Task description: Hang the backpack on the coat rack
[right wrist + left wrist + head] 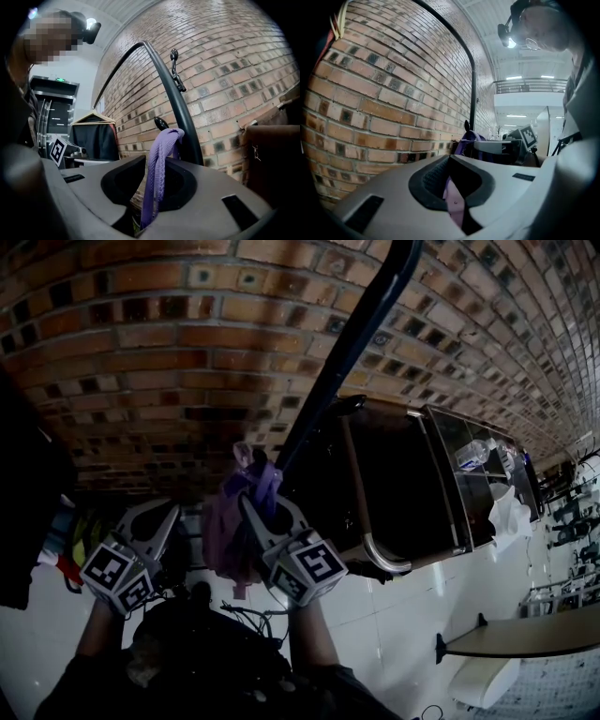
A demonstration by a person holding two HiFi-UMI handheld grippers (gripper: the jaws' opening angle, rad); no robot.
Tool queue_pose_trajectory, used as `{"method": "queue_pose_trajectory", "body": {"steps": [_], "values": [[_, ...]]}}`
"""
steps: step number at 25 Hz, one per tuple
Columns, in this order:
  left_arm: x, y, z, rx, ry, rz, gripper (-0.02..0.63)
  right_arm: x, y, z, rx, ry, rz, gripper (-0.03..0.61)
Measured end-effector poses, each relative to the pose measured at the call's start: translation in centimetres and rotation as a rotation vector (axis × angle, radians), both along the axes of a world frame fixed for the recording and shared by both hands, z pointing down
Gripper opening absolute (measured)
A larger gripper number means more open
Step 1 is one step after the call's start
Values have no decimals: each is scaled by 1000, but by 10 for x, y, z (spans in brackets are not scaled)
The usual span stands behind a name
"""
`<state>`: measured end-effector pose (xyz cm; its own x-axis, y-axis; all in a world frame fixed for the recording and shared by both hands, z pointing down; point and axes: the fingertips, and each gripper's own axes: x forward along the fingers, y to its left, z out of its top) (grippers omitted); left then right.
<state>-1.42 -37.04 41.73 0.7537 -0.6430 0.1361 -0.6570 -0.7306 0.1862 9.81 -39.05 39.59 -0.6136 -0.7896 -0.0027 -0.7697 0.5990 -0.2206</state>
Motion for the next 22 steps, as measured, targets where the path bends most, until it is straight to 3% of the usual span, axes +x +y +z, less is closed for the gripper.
{"method": "queue_pose_trajectory", "body": {"steps": [8,15,22], "values": [[4,21,2,4,-4,-1,14,19,10,3,46,70,102,205],[7,58,2,0,-5,-12,14,46,57,6,66,85,180,206],[22,133,-4,27,-12,2,14,65,142,-16,106,40,194,206]]}}
